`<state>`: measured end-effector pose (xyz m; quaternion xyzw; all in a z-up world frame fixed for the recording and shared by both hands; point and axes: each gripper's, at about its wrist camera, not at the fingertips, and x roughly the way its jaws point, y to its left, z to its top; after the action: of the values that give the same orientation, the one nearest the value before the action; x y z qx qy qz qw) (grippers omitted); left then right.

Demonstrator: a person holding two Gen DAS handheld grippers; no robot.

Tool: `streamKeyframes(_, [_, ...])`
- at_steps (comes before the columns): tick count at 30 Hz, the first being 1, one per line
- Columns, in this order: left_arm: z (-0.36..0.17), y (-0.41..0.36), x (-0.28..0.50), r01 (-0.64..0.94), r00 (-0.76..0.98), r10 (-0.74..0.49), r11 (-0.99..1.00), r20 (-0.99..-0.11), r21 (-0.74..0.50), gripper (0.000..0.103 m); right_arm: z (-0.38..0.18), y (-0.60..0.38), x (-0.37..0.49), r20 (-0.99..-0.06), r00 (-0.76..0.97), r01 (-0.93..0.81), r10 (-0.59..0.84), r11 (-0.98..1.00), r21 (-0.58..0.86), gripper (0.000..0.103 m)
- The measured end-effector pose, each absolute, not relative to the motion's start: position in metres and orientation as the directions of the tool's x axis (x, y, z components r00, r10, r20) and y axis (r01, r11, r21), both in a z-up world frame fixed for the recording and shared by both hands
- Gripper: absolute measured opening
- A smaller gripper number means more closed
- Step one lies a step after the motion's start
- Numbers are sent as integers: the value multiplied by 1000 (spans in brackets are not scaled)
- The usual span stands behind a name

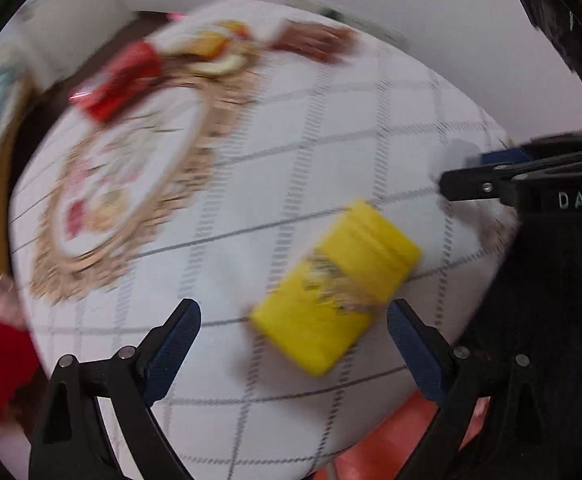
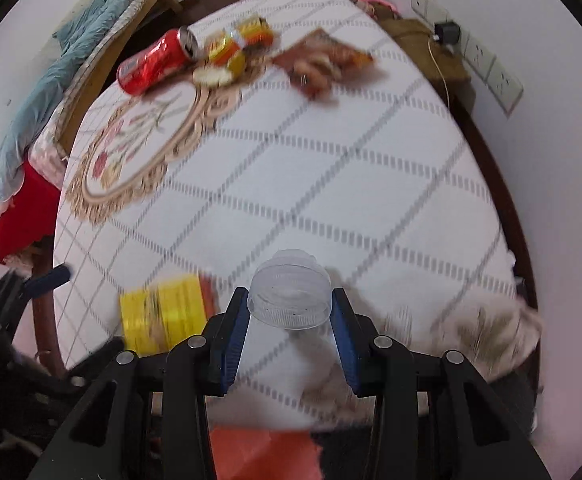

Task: Collect trash
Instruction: 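Grasp the yellow HAOMAO pack with the left tool while the right tool grasps the clear plastic cup, then carry pack and cup over the bin and open both tools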

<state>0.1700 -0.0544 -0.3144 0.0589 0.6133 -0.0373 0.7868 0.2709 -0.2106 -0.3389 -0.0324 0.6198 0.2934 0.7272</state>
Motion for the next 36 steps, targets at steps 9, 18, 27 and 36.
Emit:
streamKeyframes(9, [-330, -44, 191, -18, 227, -46, 999, -973, -51, 68, -350, -223, 252, -921, 57, -434, 384, 841, 324, 43])
streamKeyframes(18, [-329, 0, 178, -300, 243, 47, 953, -969, -29, 66, -347, -209, 253, -925, 73, -482, 372, 826, 294, 43])
streamKeyframes(27, [-332, -17, 189, -218, 253, 70, 976, -965, 13, 60, -351, -203, 254, -929, 79, -469, 361, 836, 286, 54])
streamKeyframes(36, [-302, -18, 172, -291, 321, 120, 956, -939, 23, 58, -344, -190, 249, -922, 140, -519, 360, 820, 241, 44])
